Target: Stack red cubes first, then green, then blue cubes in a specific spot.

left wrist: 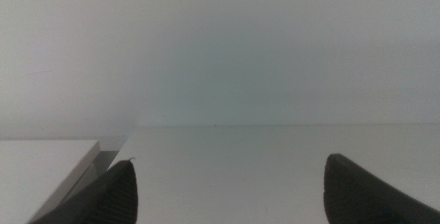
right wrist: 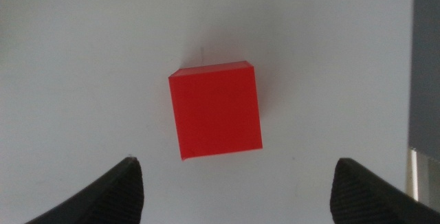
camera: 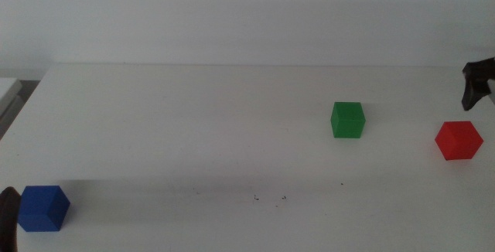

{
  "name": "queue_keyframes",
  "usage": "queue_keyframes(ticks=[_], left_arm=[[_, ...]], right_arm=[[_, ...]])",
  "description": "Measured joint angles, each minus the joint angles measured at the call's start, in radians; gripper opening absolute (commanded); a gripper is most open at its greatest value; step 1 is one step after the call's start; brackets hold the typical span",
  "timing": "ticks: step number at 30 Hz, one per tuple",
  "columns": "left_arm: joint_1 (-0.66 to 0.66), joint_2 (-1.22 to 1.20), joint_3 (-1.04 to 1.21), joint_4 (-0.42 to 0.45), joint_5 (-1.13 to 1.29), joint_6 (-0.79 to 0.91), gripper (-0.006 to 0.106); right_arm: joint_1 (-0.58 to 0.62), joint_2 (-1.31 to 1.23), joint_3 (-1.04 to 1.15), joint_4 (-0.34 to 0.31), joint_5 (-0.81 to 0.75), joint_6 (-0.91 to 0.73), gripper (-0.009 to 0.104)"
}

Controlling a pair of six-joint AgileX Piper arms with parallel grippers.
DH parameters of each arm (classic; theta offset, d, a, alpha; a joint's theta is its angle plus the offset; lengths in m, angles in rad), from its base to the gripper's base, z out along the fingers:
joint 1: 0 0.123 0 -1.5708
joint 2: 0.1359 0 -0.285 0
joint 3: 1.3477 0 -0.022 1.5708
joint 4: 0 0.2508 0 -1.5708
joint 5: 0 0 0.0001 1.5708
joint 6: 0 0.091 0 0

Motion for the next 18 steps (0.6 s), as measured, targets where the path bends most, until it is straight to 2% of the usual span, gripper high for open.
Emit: queue_keyframes(ticks=[18], left_arm=[[0.0,0.0,0.0,0.0,0.0,0.0,0.091]], right_arm=[[0.006,0.113,0.0,0.025,0.0,-0.005,0.092]])
